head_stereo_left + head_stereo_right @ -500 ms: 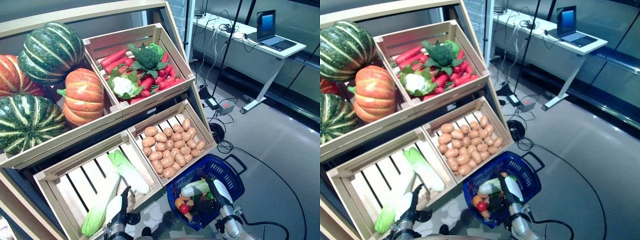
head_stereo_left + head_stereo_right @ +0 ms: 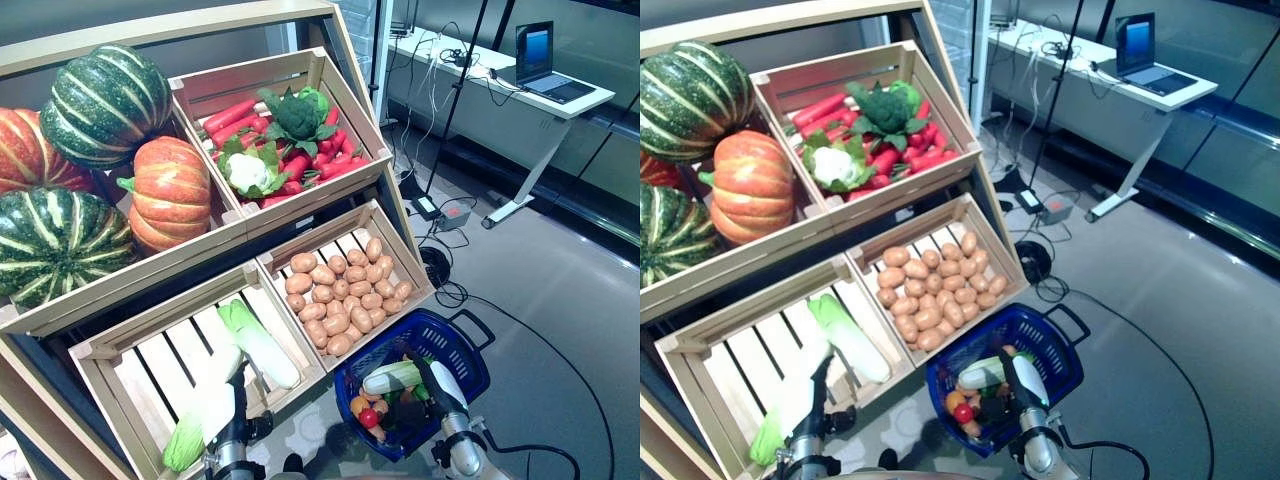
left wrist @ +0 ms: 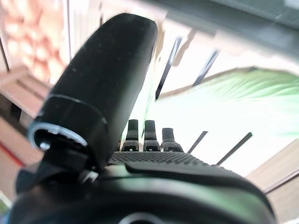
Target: Put vegetables into the basket
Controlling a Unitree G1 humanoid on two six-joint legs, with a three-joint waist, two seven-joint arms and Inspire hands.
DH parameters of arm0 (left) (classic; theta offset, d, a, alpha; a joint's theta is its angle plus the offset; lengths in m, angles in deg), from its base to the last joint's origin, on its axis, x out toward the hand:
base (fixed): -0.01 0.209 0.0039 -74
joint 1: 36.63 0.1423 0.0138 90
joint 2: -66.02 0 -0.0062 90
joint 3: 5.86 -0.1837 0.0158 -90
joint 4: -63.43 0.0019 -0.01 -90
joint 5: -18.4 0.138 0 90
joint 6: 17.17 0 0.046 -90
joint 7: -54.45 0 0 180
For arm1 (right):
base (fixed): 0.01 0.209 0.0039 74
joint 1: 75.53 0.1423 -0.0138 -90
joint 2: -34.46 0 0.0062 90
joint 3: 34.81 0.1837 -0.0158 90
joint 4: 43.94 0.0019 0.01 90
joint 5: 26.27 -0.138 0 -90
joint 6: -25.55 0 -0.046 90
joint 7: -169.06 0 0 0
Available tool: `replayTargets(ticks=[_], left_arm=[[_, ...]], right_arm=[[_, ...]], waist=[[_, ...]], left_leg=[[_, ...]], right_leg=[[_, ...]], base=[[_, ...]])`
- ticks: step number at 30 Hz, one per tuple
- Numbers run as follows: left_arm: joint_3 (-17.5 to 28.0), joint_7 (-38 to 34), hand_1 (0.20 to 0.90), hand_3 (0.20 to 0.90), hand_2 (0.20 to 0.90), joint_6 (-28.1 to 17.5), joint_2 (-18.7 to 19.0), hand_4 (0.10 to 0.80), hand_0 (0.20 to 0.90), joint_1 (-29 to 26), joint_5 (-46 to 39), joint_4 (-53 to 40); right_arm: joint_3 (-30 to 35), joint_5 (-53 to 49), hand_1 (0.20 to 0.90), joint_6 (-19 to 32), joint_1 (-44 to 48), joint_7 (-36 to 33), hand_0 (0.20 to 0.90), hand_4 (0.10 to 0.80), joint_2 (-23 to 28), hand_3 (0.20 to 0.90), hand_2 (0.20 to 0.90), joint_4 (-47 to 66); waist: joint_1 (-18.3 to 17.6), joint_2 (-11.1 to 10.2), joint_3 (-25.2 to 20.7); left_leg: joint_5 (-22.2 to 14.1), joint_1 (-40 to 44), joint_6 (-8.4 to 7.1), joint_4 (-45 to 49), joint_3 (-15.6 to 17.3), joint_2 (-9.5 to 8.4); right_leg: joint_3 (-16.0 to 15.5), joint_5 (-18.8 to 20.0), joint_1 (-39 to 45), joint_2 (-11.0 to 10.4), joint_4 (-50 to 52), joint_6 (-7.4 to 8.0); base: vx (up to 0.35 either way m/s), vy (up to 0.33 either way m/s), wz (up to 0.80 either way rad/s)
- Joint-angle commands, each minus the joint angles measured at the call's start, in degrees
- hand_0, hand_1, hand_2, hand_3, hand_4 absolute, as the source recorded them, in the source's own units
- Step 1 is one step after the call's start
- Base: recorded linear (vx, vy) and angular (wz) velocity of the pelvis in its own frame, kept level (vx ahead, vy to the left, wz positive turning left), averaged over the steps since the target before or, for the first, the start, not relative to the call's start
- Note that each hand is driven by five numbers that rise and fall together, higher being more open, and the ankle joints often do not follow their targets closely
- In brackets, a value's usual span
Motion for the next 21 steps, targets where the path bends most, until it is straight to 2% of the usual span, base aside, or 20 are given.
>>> replayTargets(ticks=[1, 9, 16, 18, 21], left_arm=[[2.6, -7.24, 0.9, 0.9, 0.9, -4.87, 2.48, 0.8, 0.9, -8.89, 0.1, -1.21], [5.68, -9.04, 0.9, 0.9, 0.9, -5.08, 3.15, 0.8, 0.9, -9.48, -0.08, -3.81], [8.16, -6.03, 0.9, 0.9, 0.9, -2.85, 3.26, 0.8, 0.9, -10.23, -6.48, -3.45], [8.83, -5.26, 0.9, 0.9, 0.9, -2.63, 3.29, 0.8, 0.9, -10.62, -7.15, -3.53], [9.3, -3.65, 0.9, 0.9, 0.9, -2.11, 3.85, 0.8, 0.9, -12.1, -9.29, -3.45]], right_arm=[[1.56, -2.74, 0.9, 2.66, 4.75, 0.14, 0.9, 0.8, -0.81, 0.9, 0.9, 1.63], [2.74, -4.08, 0.9, 0.93, 2.82, 1.3, 0.9, 0.8, -1.04, 0.9, 0.9, 1.92], [3.94, -4.02, 0.9, -0.07, 1.9, 2.54, 0.9, 0.8, -0.65, 0.9, 0.9, 1.25], [4.11, -3.63, 0.9, -0.51, 1.87, 2.81, 0.9, 0.8, -0.35, 0.9, 0.9, 1.43], [4.22, -3.79, 0.9, -1.17, 2.46, 3.41, 0.9, 0.8, 1.03, 0.9, 0.9, 2.37]], waist=[[1.24, -0.75, 1.75], [0.13, -0.67, 1.65], [-1.24, -0.49, 1.82], [-1.59, -0.49, 2.19], [-2.11, -0.56, 3.98]], left_leg=[[-4.72, 3.21, 0.09, 0.12, -0.42, 0.52], [-4.71, 3.48, 0.05, 0.12, 0.01, 0.47], [-4.53, 4.4, 0.15, 0.12, 1.34, 0.57], [-4.67, 4.42, 0.1, 1.21, 1.81, 0.78], [-5.96, 1.6, -0.19, 7.75, 2.08, 1.27]], right_leg=[[1.46, 6.21, -2.63, -2.8, 0.92, -2.5], [2.42, 6.29, -2.8, -2.62, 1.03, -2.51], [3.7, 6.21, -3.14, -2.56, 1.35, -2.55], [4.22, 5.89, -3.59, -2.72, 2.26, -2.73], [4.78, 4.83, -5.67, -3.48, 6.32, -3.31]], base=[[0.039, 0.007, 0.01], [0.041, 0.026, 0.0], [0.044, 0.054, -0.05], [0.03, 0.075, -0.18], [-0.005, 0.082, -0.15]])
